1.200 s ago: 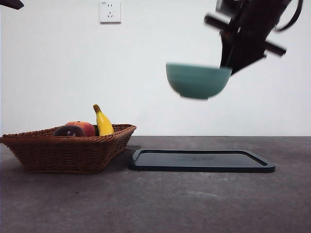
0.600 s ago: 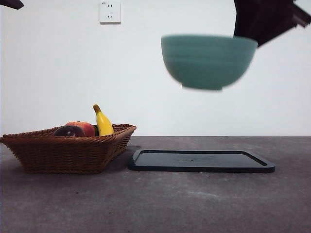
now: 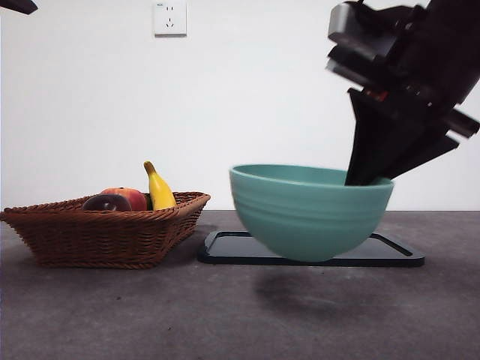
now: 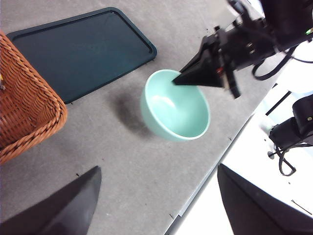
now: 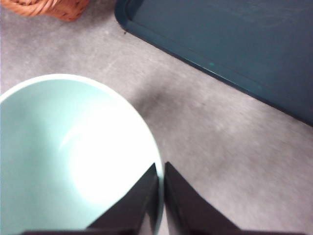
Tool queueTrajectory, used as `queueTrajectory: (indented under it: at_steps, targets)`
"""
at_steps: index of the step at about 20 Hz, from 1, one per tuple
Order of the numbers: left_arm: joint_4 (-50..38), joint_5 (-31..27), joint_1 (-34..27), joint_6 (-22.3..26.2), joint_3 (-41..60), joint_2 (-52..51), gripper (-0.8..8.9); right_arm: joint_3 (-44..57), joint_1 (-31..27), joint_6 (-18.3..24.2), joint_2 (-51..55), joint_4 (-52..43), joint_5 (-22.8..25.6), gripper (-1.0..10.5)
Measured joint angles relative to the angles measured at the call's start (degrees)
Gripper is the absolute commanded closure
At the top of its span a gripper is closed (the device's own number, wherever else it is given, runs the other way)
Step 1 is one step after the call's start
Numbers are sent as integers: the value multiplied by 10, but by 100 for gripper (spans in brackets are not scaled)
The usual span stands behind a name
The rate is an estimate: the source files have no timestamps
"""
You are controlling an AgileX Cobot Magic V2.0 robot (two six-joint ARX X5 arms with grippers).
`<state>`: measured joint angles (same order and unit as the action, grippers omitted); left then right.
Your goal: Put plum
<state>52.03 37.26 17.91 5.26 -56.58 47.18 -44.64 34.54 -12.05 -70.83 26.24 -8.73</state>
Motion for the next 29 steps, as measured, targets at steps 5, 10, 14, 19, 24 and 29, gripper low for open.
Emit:
queueTrajectory:
  at_steps: [5, 10, 14, 19, 24, 29]
  targets:
    - [0, 0, 0, 0, 0, 0, 440, 10, 12, -2, -47, -11, 25, 938]
    - [0, 0, 0, 0, 0, 0, 440, 10, 17, -2, -70, -30, 27, 938]
    - [0, 0, 0, 0, 0, 0, 440, 10, 17, -2, -77, -30, 27, 939]
    - [0, 0, 0, 0, 0, 0, 440, 10, 17, -2, -77, -28, 27, 935]
    - [0, 0, 0, 0, 0, 0, 440, 10, 17, -3, -77, -18, 27, 698]
    - [0, 0, 0, 0, 0, 0, 440, 10, 17, -4, -75, -18, 28, 674]
